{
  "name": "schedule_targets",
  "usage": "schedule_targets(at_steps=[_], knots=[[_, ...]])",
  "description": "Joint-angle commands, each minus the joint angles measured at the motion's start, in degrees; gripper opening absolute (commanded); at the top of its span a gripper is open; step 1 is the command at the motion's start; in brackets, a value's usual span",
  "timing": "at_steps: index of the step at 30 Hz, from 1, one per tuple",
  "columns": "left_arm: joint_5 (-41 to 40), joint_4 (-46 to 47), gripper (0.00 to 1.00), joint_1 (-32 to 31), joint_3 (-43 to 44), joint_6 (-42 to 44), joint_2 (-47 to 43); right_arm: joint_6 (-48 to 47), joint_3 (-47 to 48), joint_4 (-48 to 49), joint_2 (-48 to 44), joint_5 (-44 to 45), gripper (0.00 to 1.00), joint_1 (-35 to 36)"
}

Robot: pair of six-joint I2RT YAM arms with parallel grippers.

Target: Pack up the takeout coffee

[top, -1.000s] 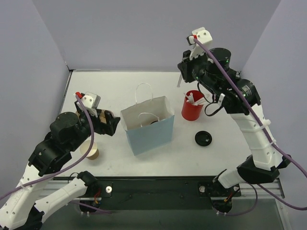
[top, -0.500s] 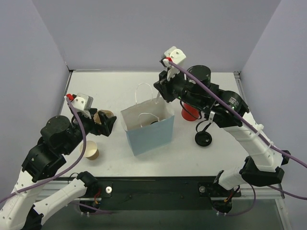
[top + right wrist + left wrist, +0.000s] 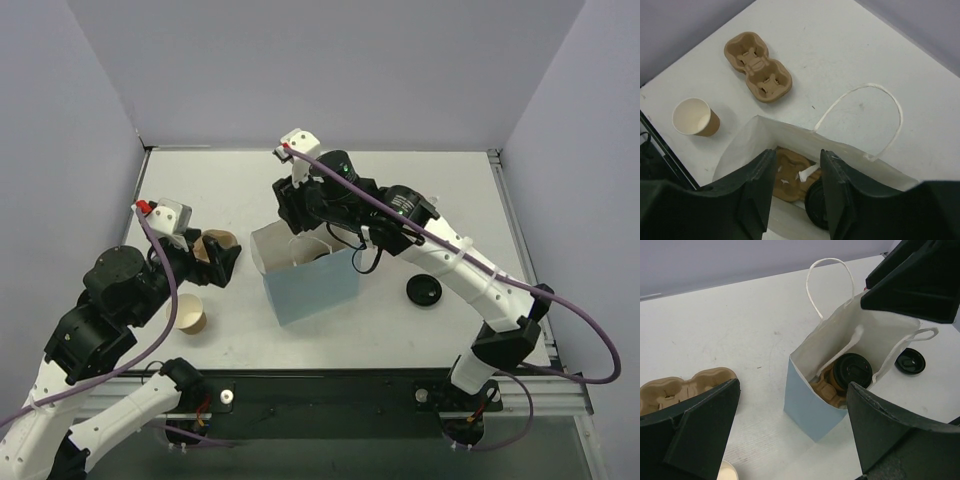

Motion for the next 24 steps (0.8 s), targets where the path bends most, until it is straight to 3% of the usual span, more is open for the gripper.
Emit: schedule_targets(at_steps=[1, 5, 9, 15, 24], knots=[[-0.67, 2.74, 0.97, 0.09, -0.05, -0.81, -0.58, 1.86, 1.68, -1.07, -1.08, 3.14, 0.47, 0.58], [-0.05, 3.36, 0.97, 0.09, -0.22, -0.90, -0.58, 1.51, 0.63, -3.27, -3.97, 7.27, 0.73, 0.58], [0.39, 3.80, 0.97, 0.09, 1.26, -0.64, 0.21, 3.35, -0.60, -6.43, -6.88, 12.46, 0.84, 0.49], [3.80, 5.47, 0.97, 0.09, 2.94, -1.25, 0.83, 13.16, -5.42, -10.65, -13.81, 24.84, 0.90, 0.75], [8.03, 7.23, 0.97, 0.09, 0.31, -6.87, -0.23, 24.79, -17.56, -10.83, -26.21, 27.67, 0.94, 0.75]])
